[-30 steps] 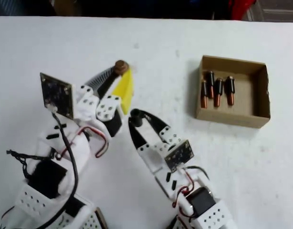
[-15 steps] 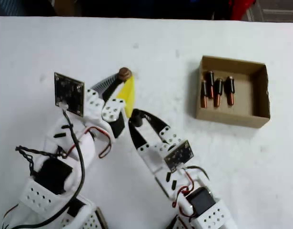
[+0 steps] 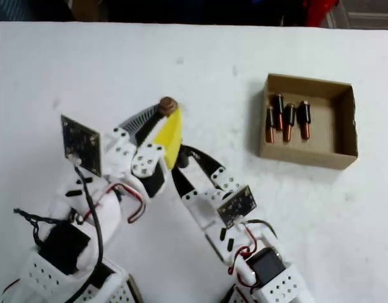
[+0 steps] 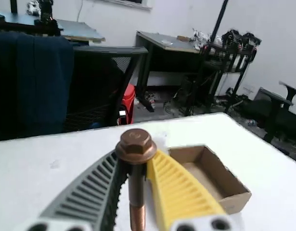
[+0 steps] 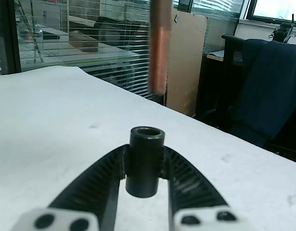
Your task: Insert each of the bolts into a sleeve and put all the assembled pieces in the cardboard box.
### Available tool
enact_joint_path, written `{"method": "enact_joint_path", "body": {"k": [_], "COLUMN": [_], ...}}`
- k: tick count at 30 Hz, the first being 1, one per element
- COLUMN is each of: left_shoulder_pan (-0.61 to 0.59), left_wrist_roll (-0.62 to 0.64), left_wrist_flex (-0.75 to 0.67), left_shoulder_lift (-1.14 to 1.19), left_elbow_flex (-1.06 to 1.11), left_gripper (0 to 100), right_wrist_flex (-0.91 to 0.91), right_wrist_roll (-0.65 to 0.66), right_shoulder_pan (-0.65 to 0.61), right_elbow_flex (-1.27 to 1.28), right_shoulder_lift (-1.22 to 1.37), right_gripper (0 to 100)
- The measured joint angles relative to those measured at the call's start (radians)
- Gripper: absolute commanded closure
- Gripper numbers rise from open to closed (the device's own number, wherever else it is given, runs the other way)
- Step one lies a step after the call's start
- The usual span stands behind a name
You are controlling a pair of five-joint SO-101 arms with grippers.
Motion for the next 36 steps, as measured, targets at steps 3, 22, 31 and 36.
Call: {"method": "enact_joint_path", "body": {"k": [3, 22, 31, 36], "left_shoulder_pan": [0.005, 0.003, 0.014, 0.015], "left_wrist_roll": [-0.018, -0.025, -0.025, -0.025], "left_wrist_flex": [0.000, 0.000, 0.000, 0.000], "left_shoulder_lift": [-0.002, -0.002, -0.009, -0.084], "left_elbow_flex": [0.011, 0.086, 0.161, 0.229], "left_gripper": [98, 98, 98, 98], "right_wrist_flex": [0.000, 0.000, 0.000, 0.000], "right_wrist_roll": [0.000, 0.000, 0.000, 0.000], "right_shoulder_pan": [0.000, 0.000, -0.003, -0.006], "right_elbow_flex": [0.000, 0.000, 0.000, 0.000], "right_shoulder_lift": [0.000, 0.000, 0.002, 0.002], "right_gripper": [98.1, 98.1, 98.1, 98.1]}}
